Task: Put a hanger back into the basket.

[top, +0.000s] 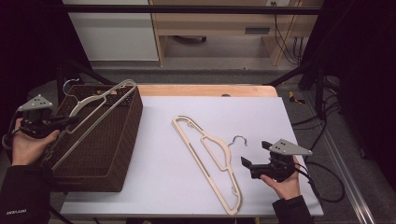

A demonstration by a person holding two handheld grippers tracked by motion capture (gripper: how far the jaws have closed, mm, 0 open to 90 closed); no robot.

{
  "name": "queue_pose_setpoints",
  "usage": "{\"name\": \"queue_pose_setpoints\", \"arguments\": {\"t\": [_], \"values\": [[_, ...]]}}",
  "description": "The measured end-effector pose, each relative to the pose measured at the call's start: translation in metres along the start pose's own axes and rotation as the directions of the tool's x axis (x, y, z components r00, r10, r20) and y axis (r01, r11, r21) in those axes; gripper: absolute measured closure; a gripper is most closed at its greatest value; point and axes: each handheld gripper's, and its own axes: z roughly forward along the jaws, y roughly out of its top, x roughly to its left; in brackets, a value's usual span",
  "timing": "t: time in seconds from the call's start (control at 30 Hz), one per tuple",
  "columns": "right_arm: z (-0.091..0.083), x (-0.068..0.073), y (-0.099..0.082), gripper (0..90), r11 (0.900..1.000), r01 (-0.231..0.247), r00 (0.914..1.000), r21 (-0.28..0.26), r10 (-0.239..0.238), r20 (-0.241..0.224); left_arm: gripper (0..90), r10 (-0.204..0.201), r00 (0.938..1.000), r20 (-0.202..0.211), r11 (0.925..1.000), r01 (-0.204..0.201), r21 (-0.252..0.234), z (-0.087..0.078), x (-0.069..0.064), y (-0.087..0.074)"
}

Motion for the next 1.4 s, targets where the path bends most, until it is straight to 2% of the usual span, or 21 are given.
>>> {"name": "queue_pose_setpoints", "arguments": {"t": [0.1, 0.13, 0.3, 0.5, 0.57, 0.63, 0.67, 0.7, 0.77, 0.8, 0.83, 0.87, 0.93, 1.0, 1.07, 1.17, 1.23, 1.3, 1.33, 1.37, 1.4], "values": [[0.000, 0.000, 0.000, 4.4, 1.0000, 0.004, 1.0000, 0.004, -0.004, 0.000, 86.1, -0.009, 1.0000, 0.002, 0.9999, 0.009, 0.011, 0.001, 0.001, -0.004], [0.001, 0.000, 0.000, 4.4, 1.0000, 0.002, 1.0000, 0.005, -0.002, 0.000, 86.1, -0.016, 0.9999, 0.003, 0.9994, 0.016, 0.030, 0.004, 0.002, -0.007], [0.003, 0.001, -0.001, 4.4, 0.9999, 0.004, 1.0000, 0.015, -0.004, -0.001, 85.9, -0.043, 0.9991, 0.007, 0.9974, 0.042, 0.059, 0.022, -0.001, -0.015], [0.005, 0.002, -0.002, 4.5, 0.9998, 0.005, 1.0000, 0.019, -0.005, -0.004, 85.0, -0.094, 0.9955, 0.001, 0.9898, 0.094, 0.108, 0.041, 0.000, -0.030], [0.006, 0.002, -0.002, 4.6, 0.9998, 0.003, 1.0000, 0.021, -0.003, -0.005, 84.6, -0.123, 0.9923, -0.014, 0.9841, 0.124, 0.128, 0.048, 0.002, -0.036], [0.007, 0.003, -0.002, 4.6, 0.9996, 0.005, 1.0000, 0.028, -0.005, -0.006, 83.7, -0.132, 0.9908, -0.029, 0.9818, 0.135, 0.134, 0.048, 0.002, -0.038], [0.007, 0.003, -0.002, 4.6, 0.9996, 0.005, 1.0000, 0.029, -0.005, -0.005, 83.3, -0.144, 0.9886, -0.045, 0.9793, 0.149, 0.138, 0.048, 0.004, -0.039], [0.008, 0.003, -0.003, 4.6, 0.9995, 0.006, 1.0000, 0.030, -0.005, -0.007, 82.8, -0.174, 0.9829, -0.062, 0.9725, 0.181, 0.147, 0.049, 0.007, -0.041], [0.009, 0.004, -0.003, 4.5, 0.9994, 0.004, 0.9999, 0.034, -0.004, -0.012, 81.4, -0.184, 0.9783, -0.094, 0.9667, 0.198, 0.162, 0.050, 0.009, -0.043], [0.009, 0.004, -0.003, 4.6, 0.9994, 0.009, 0.9999, 0.034, -0.009, -0.009, 79.9, -0.195, 0.9755, -0.103, 0.9656, 0.209, 0.154, 0.049, 0.010, -0.044], [0.009, 0.004, -0.003, 4.6, 0.9994, 0.009, 0.9999, 0.034, -0.009, -0.009, 78.6, -0.195, 0.9755, -0.103, 0.9656, 0.209, 0.154, 0.049, 0.010, -0.044], [0.010, 0.004, -0.003, 4.6, 0.9992, 0.009, 0.9999, 0.038, -0.008, -0.015, 77.7, -0.219, 0.9685, -0.118, 0.9632, 0.234, 0.133, 0.043, 0.012, -0.045], [0.011, 0.004, -0.003, 4.6, 0.9992, 0.007, 0.9999, 0.039, -0.006, -0.012, 73.0, -0.238, 0.9612, -0.140, 0.9614, 0.253, 0.107, 0.036, 0.014, -0.046], [0.011, 0.005, -0.004, 4.6, 0.9992, 0.004, 0.9999, 0.039, -0.004, -0.015, 68.8, -0.233, 0.9574, -0.170, 0.9646, 0.250, 0.084, 0.028, 0.014, -0.046], [0.011, 0.005, -0.004, 4.6, 0.9992, 0.004, 0.9999, 0.039, -0.004, -0.016, 65.2, -0.257, 0.9527, -0.162, 0.9636, 0.266, 0.031, 0.018, 0.012, -0.045], [0.012, 0.005, -0.004, 4.7, 0.9992, 0.004, 0.9999, 0.039, -0.004, -0.015, 58.5, -0.253, 0.9578, -0.136, 0.9675, 0.250, -0.036, 0.004, 0.004, -0.042], [0.013, 0.005, -0.004, 4.7, 0.9993, 0.005, 0.9999, 0.038, -0.004, -0.014, 53.3, -0.232, 0.9644, -0.127, 0.9718, 0.224, -0.075, -0.003, -0.004, -0.038], [0.013, 0.005, -0.003, 4.8, 0.9993, 0.001, 0.9999, 0.038, -0.001, -0.010, 48.6, -0.226, 0.9663, -0.124, 0.9720, 0.215, -0.094, -0.006, -0.009, -0.036], [0.012, 0.005, -0.003, 4.8, 0.9992, -0.003, 1.0000, 0.041, 0.003, -0.006, 46.2, -0.212, 0.9722, -0.101, 0.9705, 0.197, -0.140, -0.013, -0.020, -0.031], [0.012, 0.005, -0.003, 4.8, 0.9992, -0.003, 1.0000, 0.041, 0.003, -0.006, 43.7, -0.212, 0.9722, -0.101, 0.9705, 0.197, -0.140, -0.013, -0.020, -0.031], [0.012, 0.005, -0.003, 4.9, 0.9992, 0.000, 1.0000, 0.041, 0.000, -0.005, 41.5, -0.199, 0.9767, -0.080, 0.9669, 0.182, -0.178, -0.017, -0.032, -0.026]]}}
